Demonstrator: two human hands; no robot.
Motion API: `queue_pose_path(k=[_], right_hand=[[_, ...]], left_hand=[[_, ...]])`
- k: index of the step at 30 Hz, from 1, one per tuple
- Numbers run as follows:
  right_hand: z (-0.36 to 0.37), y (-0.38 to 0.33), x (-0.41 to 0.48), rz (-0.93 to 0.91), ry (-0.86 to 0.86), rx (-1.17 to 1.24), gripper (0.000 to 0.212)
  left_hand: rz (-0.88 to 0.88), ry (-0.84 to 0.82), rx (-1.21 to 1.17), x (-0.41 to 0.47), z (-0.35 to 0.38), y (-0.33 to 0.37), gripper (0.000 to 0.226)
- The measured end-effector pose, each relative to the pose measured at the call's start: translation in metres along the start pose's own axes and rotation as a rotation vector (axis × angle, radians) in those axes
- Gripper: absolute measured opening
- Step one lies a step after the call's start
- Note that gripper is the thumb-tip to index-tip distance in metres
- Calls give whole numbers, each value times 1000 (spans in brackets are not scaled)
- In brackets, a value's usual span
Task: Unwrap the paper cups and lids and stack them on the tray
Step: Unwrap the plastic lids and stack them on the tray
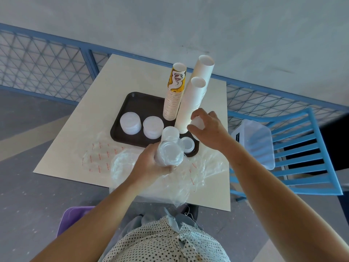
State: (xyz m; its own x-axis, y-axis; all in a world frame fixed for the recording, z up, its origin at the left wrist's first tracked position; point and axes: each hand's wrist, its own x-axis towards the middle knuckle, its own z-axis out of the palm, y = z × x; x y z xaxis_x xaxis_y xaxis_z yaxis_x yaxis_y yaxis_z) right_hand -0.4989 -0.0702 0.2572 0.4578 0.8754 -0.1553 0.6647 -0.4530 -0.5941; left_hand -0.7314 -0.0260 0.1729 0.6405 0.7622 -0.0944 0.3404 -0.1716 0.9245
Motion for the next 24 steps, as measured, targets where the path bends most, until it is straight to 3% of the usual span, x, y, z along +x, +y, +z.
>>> queue_pose_path(k=[4,9,14,24], right_hand=[[4,21,6,34,-35,-71,48],[29,56,19,53,-96,-179,46],[65,85,39,143,-109,-244,76],[116,103,72,107,-135,-351,68]], left_hand=[[-44,10,-19,1,0,-3,62],[-81,13,20,2,2,-6,66],[-138,39,48,2,3,-4,65],[-217,63,65,3,12,-5,64]])
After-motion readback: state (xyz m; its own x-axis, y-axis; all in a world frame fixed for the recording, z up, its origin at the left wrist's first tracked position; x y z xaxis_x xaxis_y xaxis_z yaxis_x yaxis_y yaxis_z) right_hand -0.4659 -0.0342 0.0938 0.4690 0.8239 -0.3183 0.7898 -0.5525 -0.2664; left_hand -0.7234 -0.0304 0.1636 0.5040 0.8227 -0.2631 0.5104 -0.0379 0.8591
